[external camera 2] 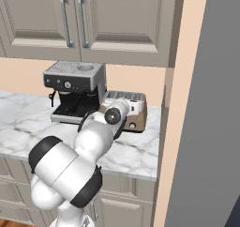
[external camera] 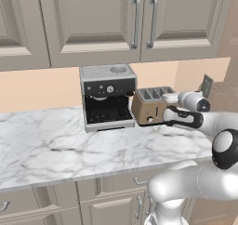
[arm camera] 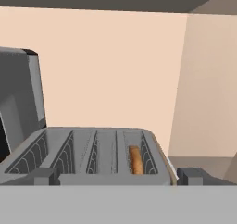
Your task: Start the toaster. Once the lever pops up, take the bread to the plate on the dining counter.
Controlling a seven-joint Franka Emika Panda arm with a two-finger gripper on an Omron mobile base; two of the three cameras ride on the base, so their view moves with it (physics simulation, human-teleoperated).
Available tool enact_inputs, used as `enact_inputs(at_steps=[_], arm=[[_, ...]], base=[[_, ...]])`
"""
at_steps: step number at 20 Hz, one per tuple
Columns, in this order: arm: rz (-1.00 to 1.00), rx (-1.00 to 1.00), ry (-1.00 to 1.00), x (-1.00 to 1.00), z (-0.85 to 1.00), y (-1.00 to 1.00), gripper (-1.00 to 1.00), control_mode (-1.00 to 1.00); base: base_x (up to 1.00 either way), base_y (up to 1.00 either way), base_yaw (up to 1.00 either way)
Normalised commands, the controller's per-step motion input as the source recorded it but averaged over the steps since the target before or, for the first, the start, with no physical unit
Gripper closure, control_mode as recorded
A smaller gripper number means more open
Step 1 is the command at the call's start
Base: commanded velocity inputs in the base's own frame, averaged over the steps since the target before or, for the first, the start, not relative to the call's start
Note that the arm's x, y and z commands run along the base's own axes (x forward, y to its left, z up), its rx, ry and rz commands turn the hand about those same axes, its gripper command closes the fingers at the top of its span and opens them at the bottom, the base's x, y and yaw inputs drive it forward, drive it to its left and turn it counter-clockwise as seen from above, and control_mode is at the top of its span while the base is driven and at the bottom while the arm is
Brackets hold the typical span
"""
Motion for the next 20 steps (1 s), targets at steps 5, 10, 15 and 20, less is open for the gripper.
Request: enact_inputs(at_steps=[5,10,15,20], arm=[[0.00,0.00,0.13,0.11,0.00,-0.15,-1.00,-1.00],[0.00,0.00,0.07,0.15,-0.05,-0.03,-1.00,-1.00],[0.00,-0.02,0.00,0.13,-0.21,0.00,-1.00,-1.00],[0.00,0.00,0.00,0.07,-0.15,0.00,-1.00,-1.00]], base=[[0.00,0.00,0.00],[0.00,0.00,0.00],[0.00,0.00,0.00],[0.00,0.00,0.00]])
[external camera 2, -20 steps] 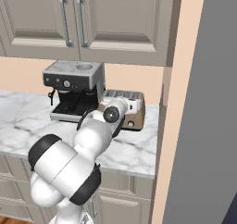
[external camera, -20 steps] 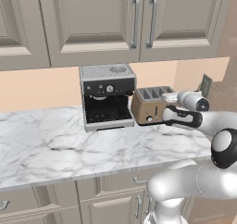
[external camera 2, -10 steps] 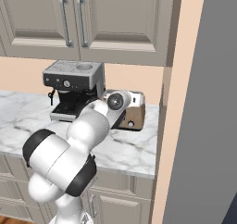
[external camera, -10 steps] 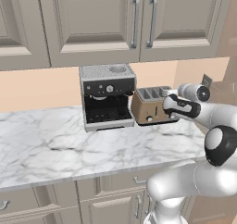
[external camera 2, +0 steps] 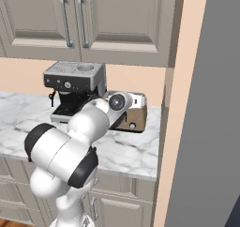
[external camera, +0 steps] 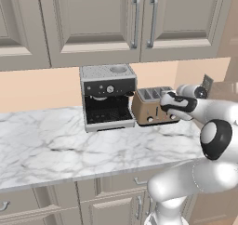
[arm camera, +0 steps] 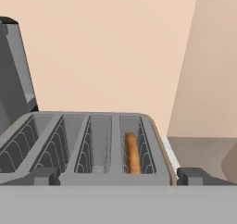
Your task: Start the toaster. Once the lever pops up, take the bread to the plate on the dining counter.
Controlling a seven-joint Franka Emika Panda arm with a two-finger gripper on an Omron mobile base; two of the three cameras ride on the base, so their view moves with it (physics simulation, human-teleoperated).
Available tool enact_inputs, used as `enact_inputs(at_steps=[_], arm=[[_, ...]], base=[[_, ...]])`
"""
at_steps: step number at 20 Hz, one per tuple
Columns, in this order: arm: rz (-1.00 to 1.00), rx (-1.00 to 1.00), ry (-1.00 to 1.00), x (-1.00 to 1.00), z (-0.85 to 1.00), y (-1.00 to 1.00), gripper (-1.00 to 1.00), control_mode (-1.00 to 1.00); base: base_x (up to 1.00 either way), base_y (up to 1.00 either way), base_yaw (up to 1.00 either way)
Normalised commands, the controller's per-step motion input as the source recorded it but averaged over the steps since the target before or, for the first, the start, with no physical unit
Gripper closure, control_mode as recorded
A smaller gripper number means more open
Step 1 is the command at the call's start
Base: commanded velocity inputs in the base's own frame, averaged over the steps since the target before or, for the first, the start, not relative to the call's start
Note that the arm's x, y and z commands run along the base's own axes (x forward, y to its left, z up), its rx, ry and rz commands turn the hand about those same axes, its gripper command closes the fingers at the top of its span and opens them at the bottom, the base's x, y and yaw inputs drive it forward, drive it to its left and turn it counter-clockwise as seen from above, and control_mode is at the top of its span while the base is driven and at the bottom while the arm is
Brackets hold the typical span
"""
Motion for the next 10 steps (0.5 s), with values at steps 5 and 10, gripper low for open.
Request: enact_inputs(at_steps=[5,10], arm=[[0.00,0.00,0.00,0.09,0.00,0.00,-1.00,-1.00],[0.00,0.00,0.00,0.08,-0.01,-0.01,-1.00,-1.00]], base=[[0.00,0.00,0.00],[0.00,0.00,0.00]])
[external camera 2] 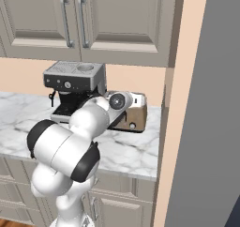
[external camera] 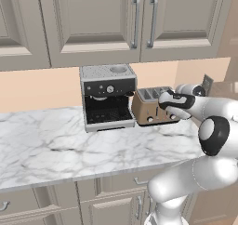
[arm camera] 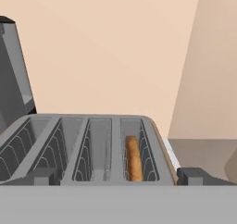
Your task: Start the toaster. Once the lever pops up, take the bread to the plate on the dining counter.
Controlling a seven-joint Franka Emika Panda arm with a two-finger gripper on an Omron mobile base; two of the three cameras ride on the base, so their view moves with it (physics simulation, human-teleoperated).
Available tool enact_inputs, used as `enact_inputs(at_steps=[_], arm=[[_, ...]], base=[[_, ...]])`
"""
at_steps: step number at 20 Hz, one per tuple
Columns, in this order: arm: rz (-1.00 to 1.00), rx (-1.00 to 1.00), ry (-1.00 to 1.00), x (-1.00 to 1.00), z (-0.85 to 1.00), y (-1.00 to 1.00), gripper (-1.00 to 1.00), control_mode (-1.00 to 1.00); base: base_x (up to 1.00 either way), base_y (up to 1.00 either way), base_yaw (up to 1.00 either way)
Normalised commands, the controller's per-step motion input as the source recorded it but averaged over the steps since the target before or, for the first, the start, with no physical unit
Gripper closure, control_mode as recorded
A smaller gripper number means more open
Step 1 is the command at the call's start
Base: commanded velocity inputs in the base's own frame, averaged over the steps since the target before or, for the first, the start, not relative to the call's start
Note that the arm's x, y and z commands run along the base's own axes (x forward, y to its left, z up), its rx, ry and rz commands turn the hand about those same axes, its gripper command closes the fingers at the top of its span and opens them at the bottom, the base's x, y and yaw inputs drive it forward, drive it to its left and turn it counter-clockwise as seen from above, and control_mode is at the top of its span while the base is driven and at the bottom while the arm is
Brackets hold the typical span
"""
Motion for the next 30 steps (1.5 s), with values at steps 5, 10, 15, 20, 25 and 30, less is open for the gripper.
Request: enact_inputs(at_steps=[5,10,15,20,25,30], arm=[[0.00,0.00,0.00,0.04,-0.05,-0.10,-1.00,-1.00],[0.00,0.00,0.00,0.07,-0.03,-0.15,-1.00,-1.00],[0.00,0.00,0.00,0.06,-0.01,-0.04,-1.00,-1.00],[0.00,0.00,0.00,0.07,-0.06,0.00,-1.00,-1.00],[0.00,0.00,0.00,0.01,-0.16,0.00,-1.00,-1.00],[0.00,0.00,0.00,0.01,-0.11,0.00,-1.00,-1.00]], base=[[0.00,0.00,0.00],[0.00,0.00,0.00],[0.00,0.00,0.00],[0.00,0.00,0.00],[0.00,0.00,0.00],[0.00,0.00,0.00]])
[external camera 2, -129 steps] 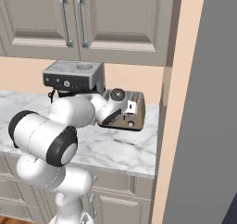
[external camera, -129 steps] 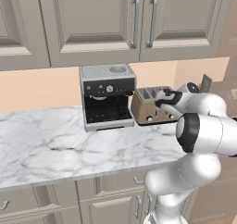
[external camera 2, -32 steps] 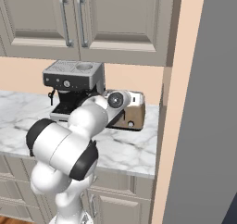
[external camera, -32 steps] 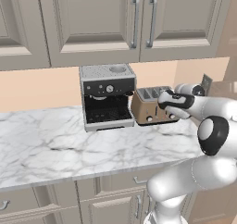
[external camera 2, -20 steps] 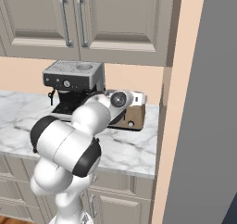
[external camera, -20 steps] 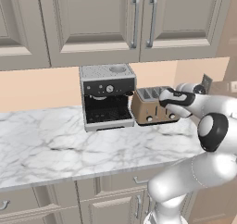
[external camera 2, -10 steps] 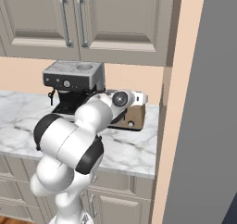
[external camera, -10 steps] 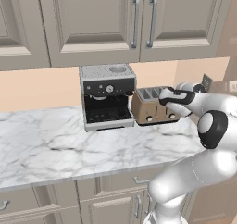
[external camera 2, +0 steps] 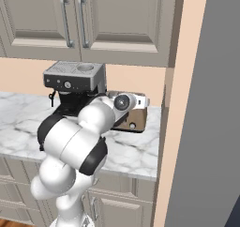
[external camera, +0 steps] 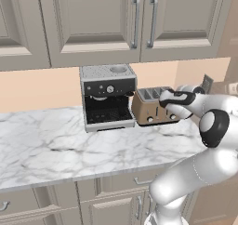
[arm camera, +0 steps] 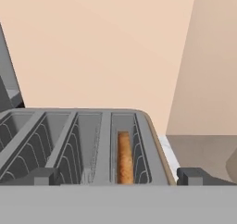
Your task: Start the toaster. Once the lever pops up, take the bread to the plate on the dining counter.
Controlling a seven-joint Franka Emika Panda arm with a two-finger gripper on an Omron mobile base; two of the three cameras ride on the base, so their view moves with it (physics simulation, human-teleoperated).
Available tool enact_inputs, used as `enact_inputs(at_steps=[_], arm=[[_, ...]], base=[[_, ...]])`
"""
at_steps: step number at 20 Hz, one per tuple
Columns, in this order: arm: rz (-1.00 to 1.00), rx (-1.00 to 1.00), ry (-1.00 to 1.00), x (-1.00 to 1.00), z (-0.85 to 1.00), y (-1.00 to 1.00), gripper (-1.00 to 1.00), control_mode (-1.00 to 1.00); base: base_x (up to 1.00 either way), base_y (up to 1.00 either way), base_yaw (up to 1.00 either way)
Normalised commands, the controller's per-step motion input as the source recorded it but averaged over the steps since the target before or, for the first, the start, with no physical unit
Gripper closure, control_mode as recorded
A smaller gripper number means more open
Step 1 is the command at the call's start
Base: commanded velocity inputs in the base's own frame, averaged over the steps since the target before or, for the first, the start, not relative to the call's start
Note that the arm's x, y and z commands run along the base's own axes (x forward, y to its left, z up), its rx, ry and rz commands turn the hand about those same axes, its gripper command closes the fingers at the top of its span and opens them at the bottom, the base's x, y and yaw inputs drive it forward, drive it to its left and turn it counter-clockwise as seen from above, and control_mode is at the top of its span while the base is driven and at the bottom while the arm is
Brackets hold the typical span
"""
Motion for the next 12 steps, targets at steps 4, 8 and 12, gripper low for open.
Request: enact_inputs(at_steps=[4,8,12], arm=[[0.00,0.00,0.00,0.02,-0.09,-0.06,-1.00,-1.00],[0.00,0.00,0.00,0.02,-0.06,-0.06,-1.00,-1.00],[0.00,0.00,0.00,0.00,0.00,-0.01,-1.00,-1.00]], base=[[0.00,0.00,0.00],[0.00,0.00,0.00],[0.00,0.00,0.00]])
